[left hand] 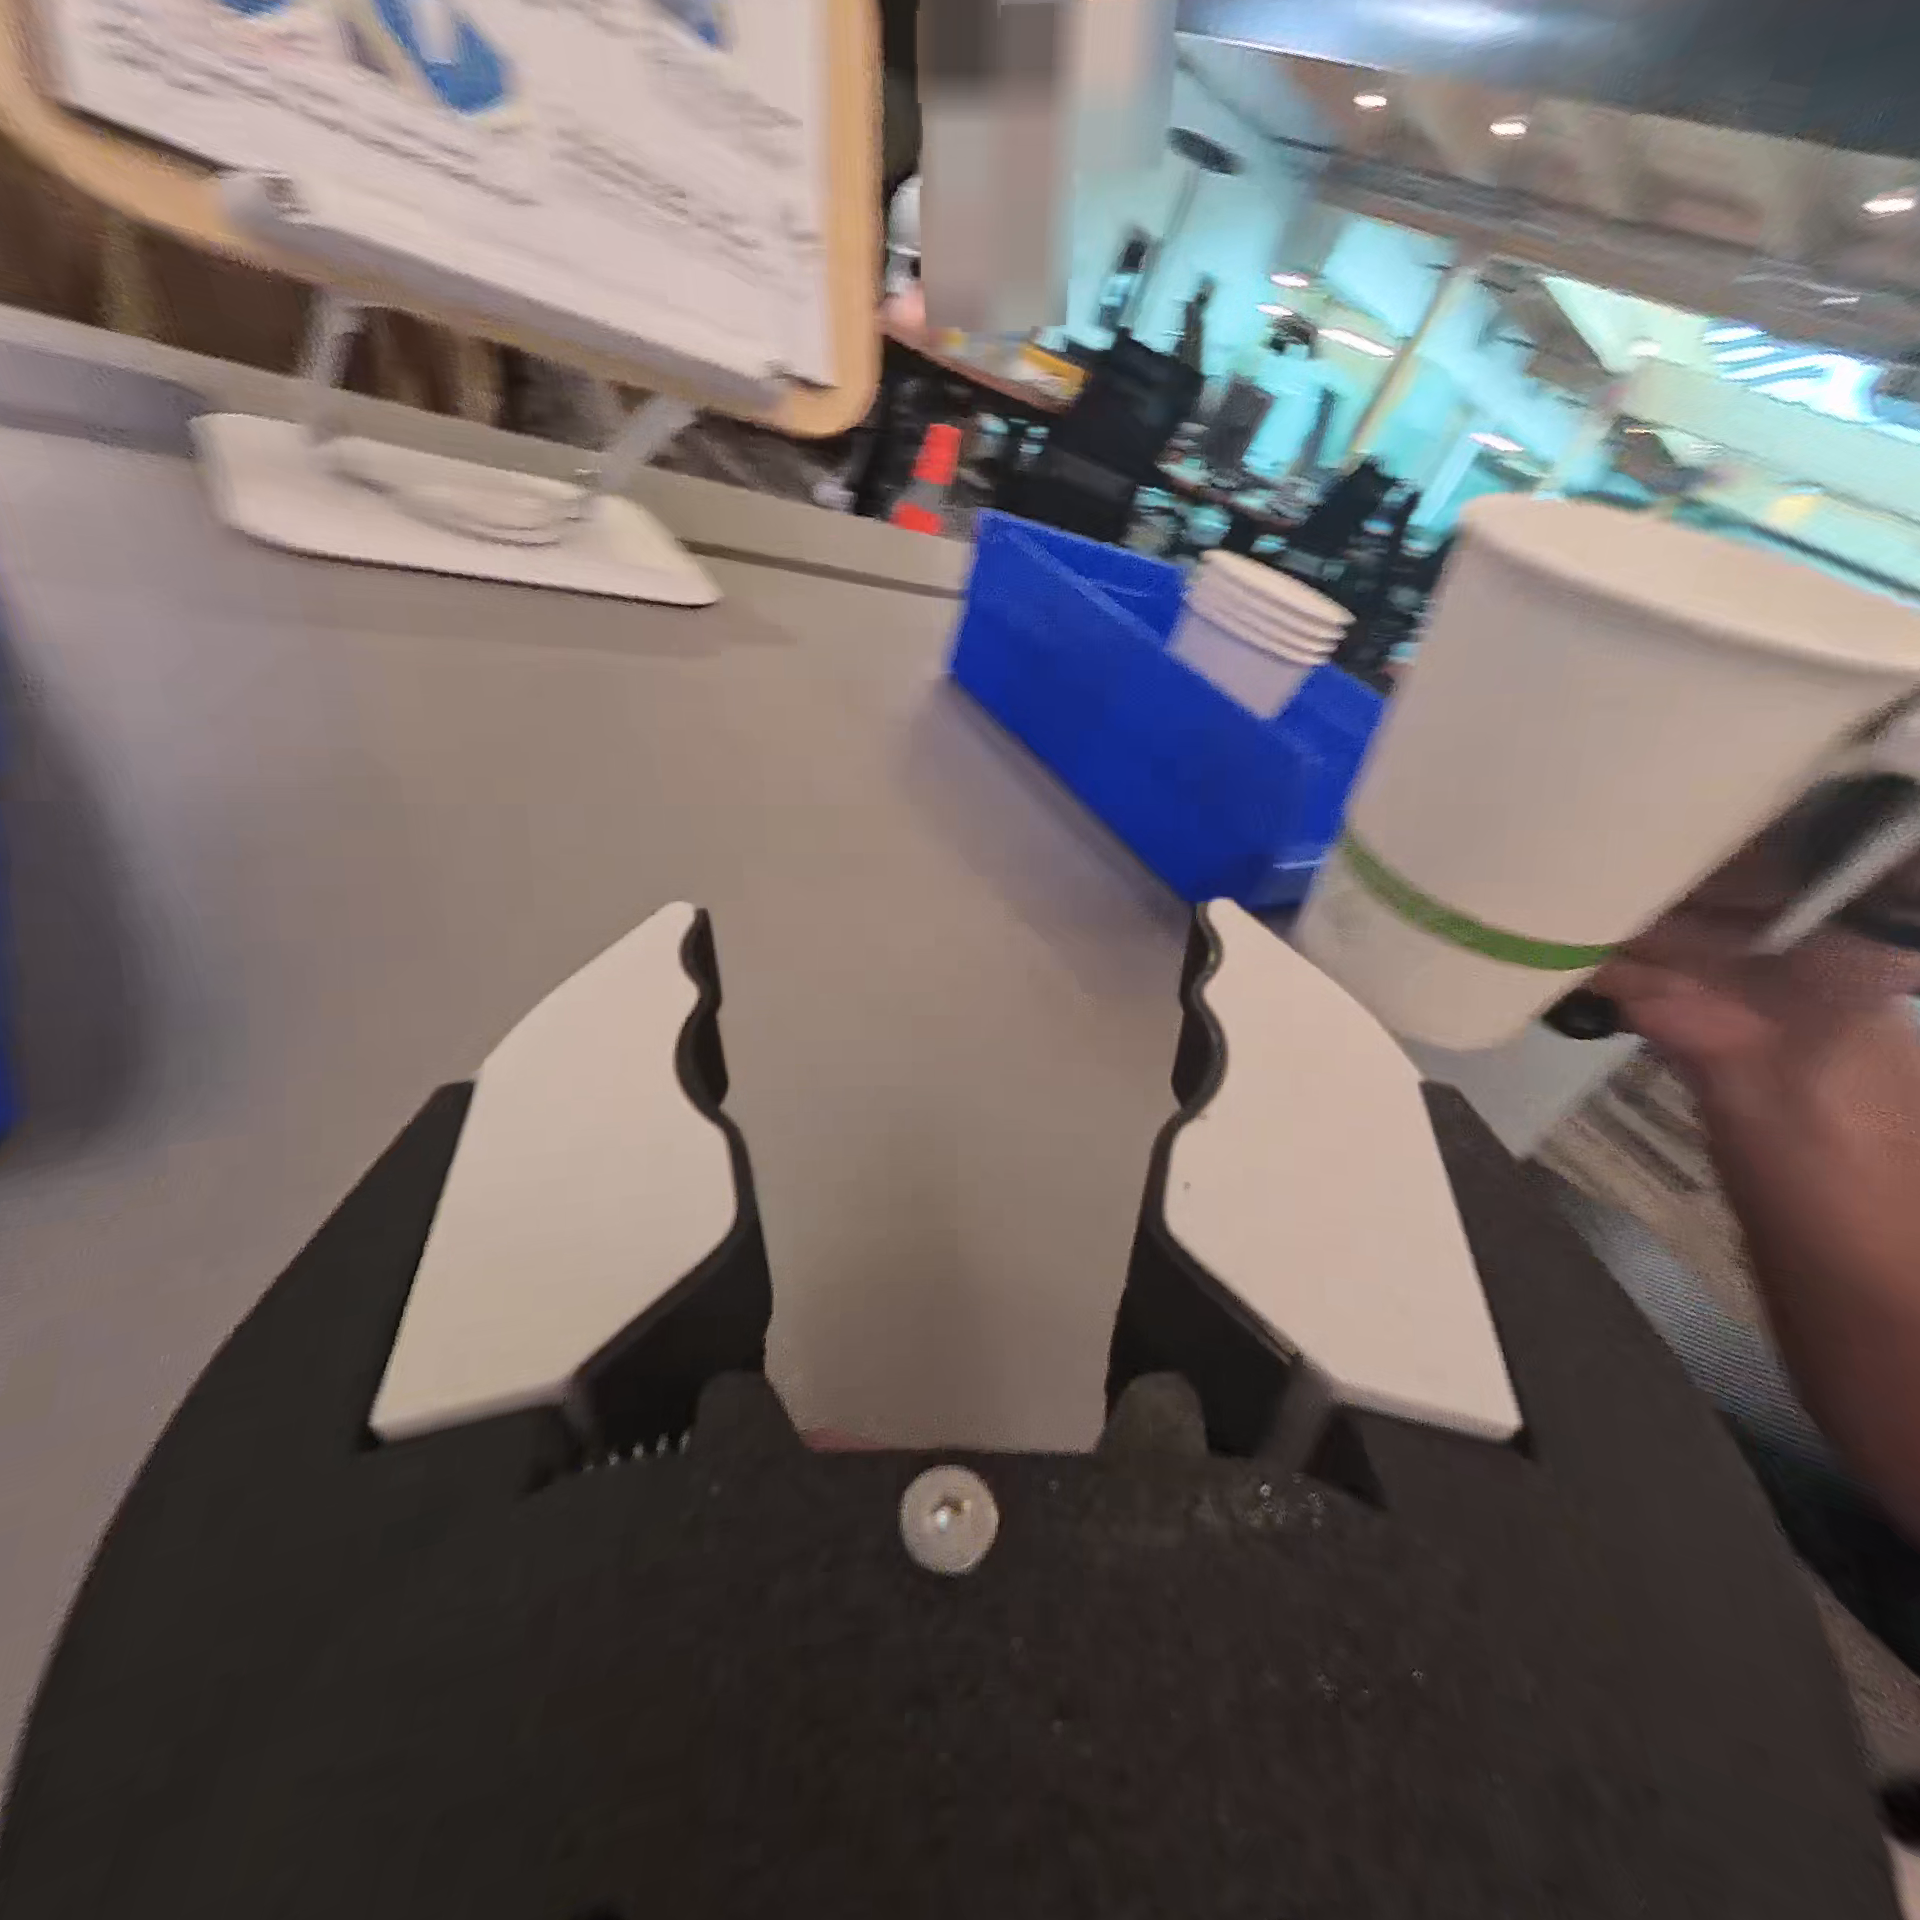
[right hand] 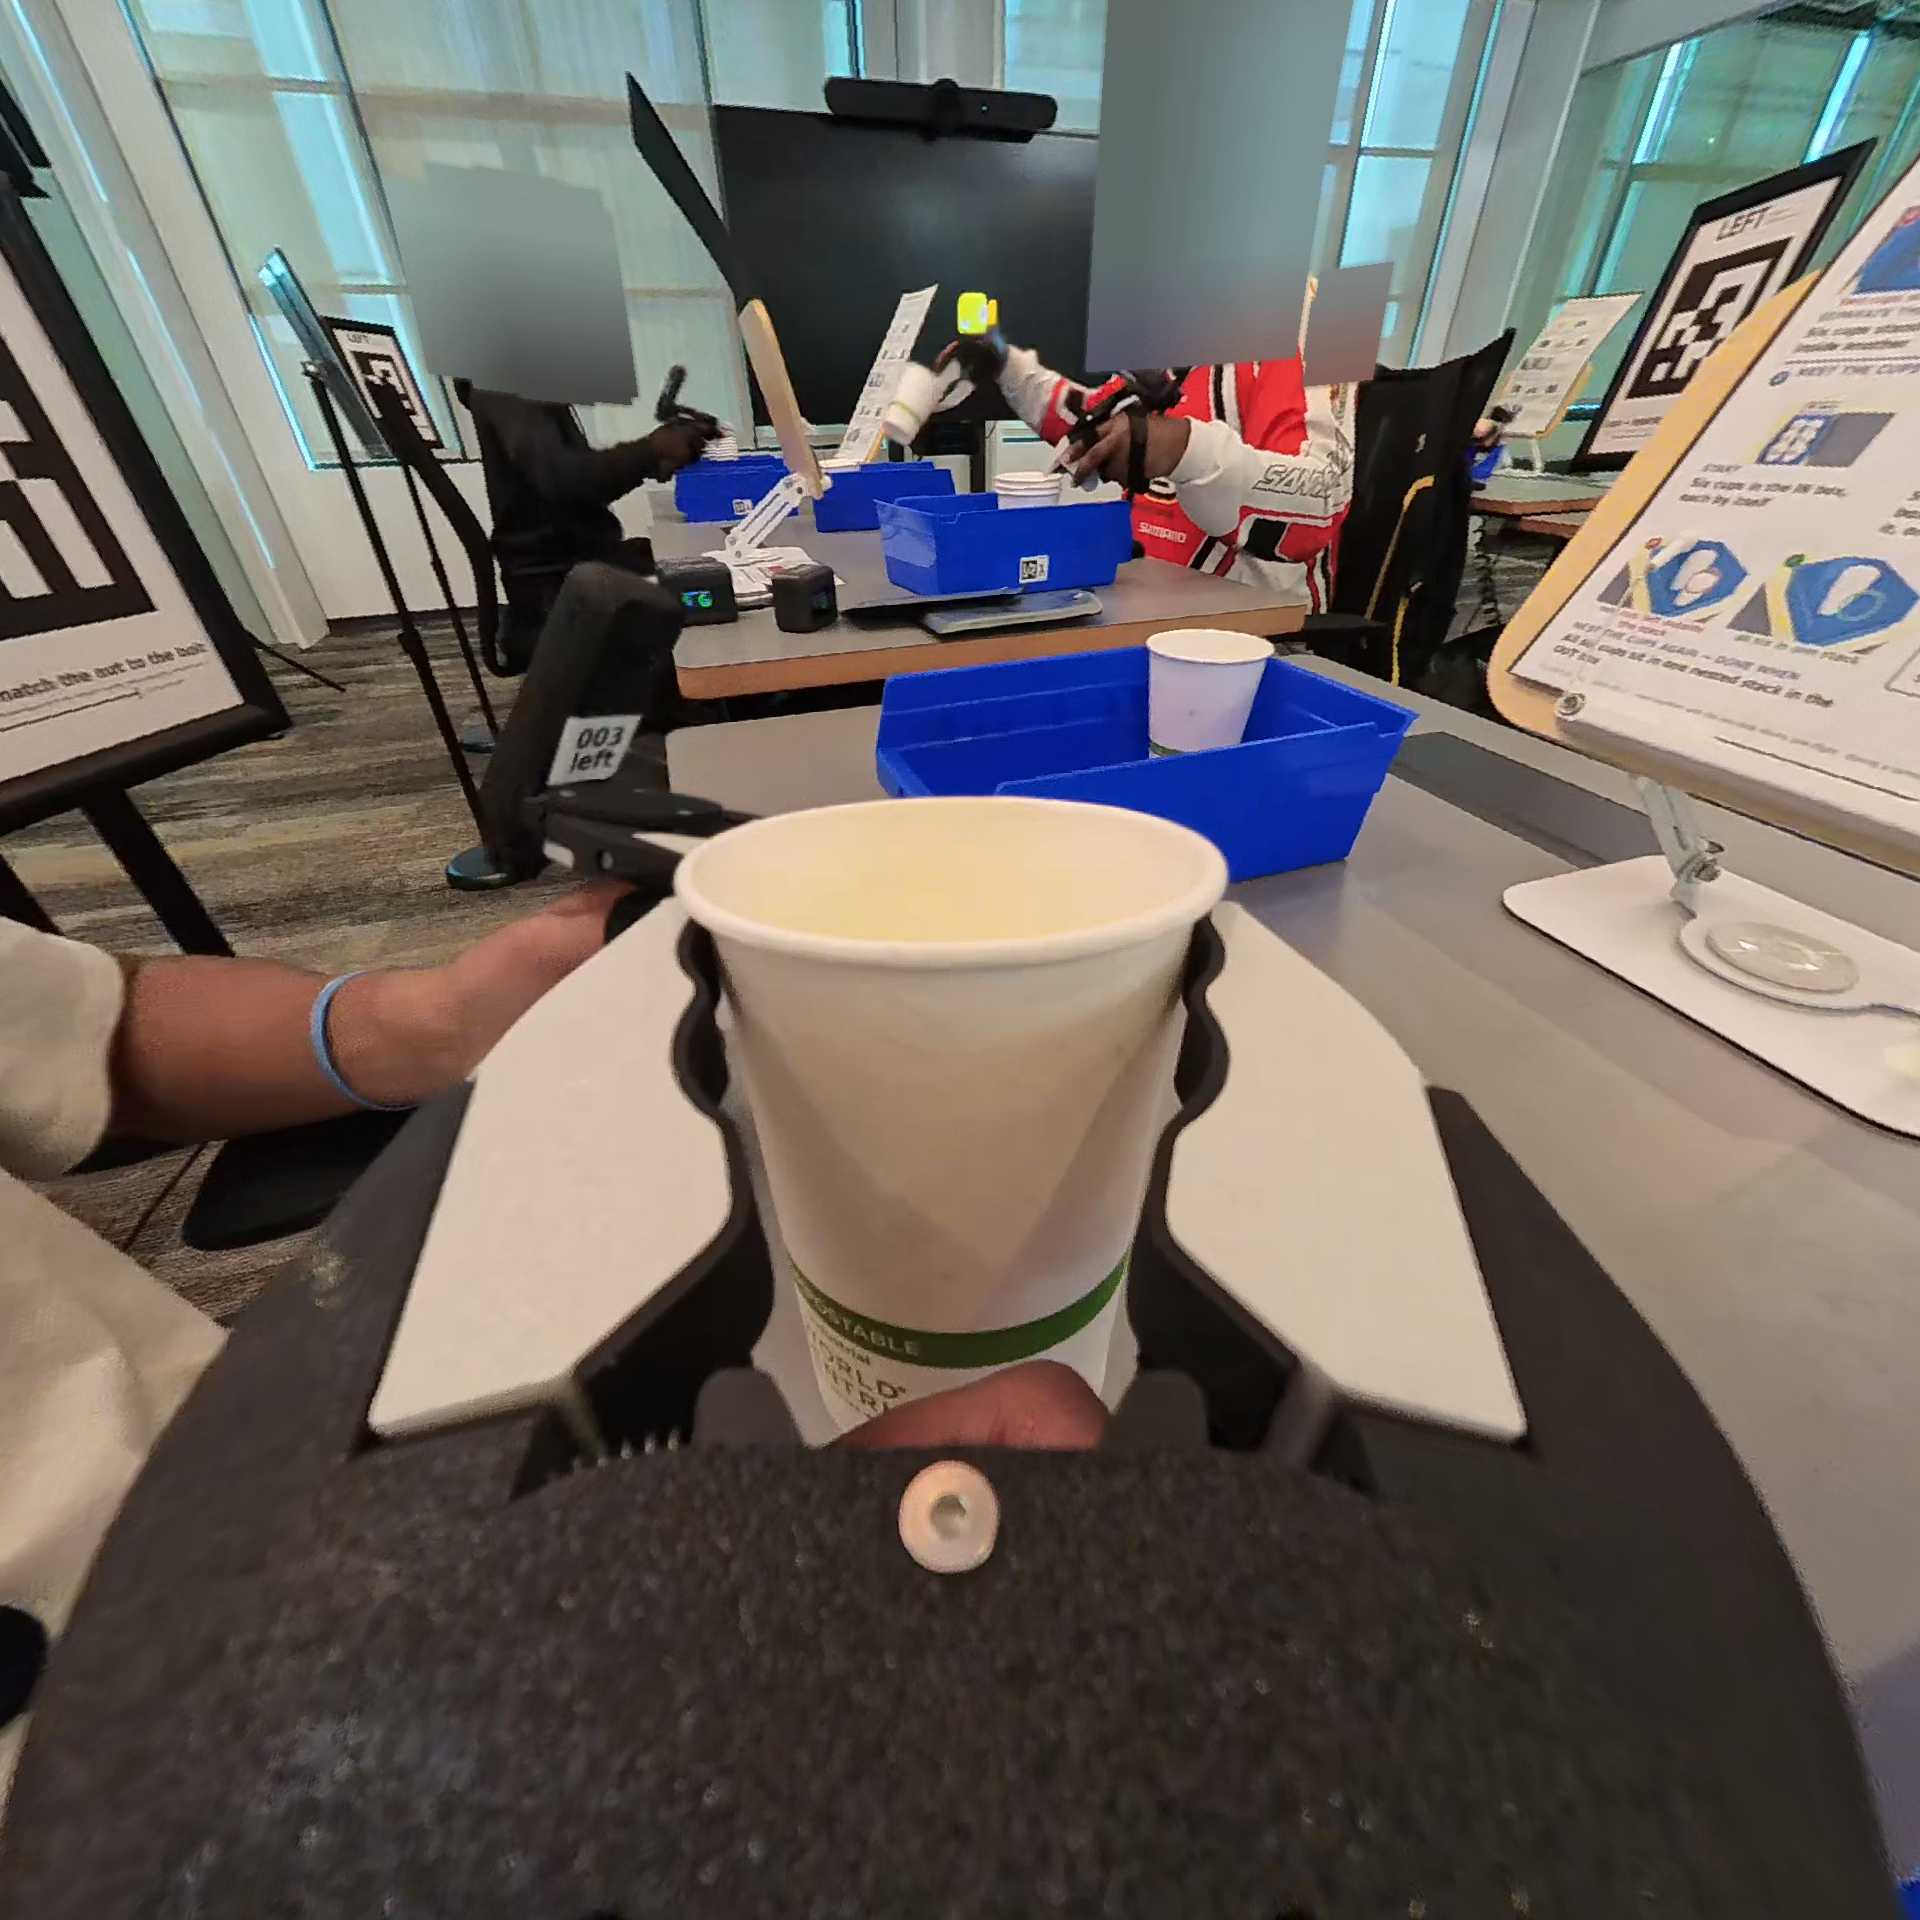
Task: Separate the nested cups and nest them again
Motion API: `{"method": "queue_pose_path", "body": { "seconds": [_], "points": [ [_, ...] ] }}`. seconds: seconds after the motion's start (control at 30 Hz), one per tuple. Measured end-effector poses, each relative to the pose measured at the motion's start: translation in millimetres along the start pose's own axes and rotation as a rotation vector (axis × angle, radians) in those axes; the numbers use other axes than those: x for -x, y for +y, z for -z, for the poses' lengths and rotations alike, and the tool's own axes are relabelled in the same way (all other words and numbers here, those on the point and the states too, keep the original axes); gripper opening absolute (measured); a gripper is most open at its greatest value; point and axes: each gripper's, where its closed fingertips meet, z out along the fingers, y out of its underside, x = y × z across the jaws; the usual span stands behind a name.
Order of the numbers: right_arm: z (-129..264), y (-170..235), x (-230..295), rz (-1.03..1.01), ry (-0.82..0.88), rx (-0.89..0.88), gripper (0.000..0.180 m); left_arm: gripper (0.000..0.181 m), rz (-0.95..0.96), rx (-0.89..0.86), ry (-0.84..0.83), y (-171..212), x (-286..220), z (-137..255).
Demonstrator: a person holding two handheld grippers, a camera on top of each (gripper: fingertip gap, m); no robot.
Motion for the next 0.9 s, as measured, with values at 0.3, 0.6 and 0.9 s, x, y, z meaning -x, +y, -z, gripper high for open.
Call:
{"method": "queue_pose_path", "body": {
  "seconds": [0.3,0.6,0.9],
  "points": [
    [46,-46,-86,0.011,0.416,-0.097,0.086,0.081,-0.193,-0.051,-0.118,-16,24,11],
    [172,-44,-289,-0.061,1.097,-0.012,0.086,0.078,-0.3,-0.071,-0.107,-20,8,14],
    [171,-17,-321,-0.064,1.117,0.062,0.087,0.078,-0.256,-0.044,-0.095,-18,17,12]
  ]
}}
